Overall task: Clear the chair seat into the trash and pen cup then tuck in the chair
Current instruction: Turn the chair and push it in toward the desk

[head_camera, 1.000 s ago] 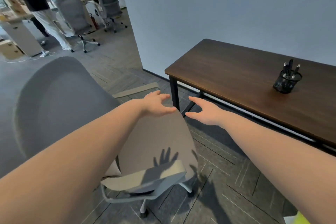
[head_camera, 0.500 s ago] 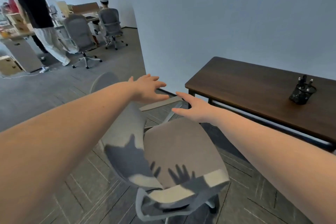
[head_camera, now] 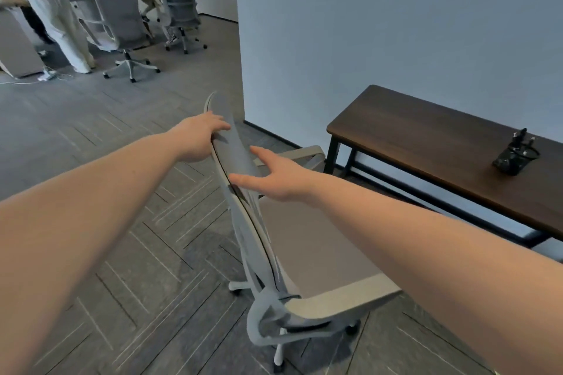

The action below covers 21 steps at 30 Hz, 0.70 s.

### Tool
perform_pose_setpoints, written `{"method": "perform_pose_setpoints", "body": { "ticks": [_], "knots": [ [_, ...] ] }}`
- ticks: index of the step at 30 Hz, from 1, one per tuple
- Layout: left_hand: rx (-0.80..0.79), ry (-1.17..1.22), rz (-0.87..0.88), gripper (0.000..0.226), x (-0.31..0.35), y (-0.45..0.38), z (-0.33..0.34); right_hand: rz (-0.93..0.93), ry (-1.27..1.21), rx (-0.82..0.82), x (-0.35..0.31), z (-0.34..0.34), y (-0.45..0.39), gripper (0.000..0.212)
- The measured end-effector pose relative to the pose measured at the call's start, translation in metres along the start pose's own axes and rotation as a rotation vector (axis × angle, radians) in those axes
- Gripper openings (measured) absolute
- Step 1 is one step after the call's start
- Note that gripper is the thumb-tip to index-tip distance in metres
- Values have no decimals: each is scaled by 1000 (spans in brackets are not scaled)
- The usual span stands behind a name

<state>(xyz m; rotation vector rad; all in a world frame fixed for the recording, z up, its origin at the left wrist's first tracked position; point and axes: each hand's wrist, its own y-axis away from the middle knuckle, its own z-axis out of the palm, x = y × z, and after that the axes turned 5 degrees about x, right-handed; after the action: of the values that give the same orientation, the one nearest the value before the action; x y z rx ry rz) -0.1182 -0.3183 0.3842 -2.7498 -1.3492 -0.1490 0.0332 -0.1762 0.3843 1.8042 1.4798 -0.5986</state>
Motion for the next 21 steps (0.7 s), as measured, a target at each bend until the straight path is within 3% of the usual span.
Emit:
{"method": "perform_pose_setpoints", "body": {
  "ticks": [5, 8, 11, 21],
  "knots": [
    [-15, 28, 118, 55, -2, 8, 10, -34, 56, -16, -20, 31, -17, 95],
    [53, 70, 126, 36, 17, 15, 12, -36, 197, 32, -20, 39, -21, 69],
    [63, 76, 128, 33, 29, 18, 14, -52, 223, 41, -13, 34, -13, 42],
    [131, 143, 165, 26, 80, 60, 30, -106, 284, 25, 34, 3, 56, 20]
  ]
}}
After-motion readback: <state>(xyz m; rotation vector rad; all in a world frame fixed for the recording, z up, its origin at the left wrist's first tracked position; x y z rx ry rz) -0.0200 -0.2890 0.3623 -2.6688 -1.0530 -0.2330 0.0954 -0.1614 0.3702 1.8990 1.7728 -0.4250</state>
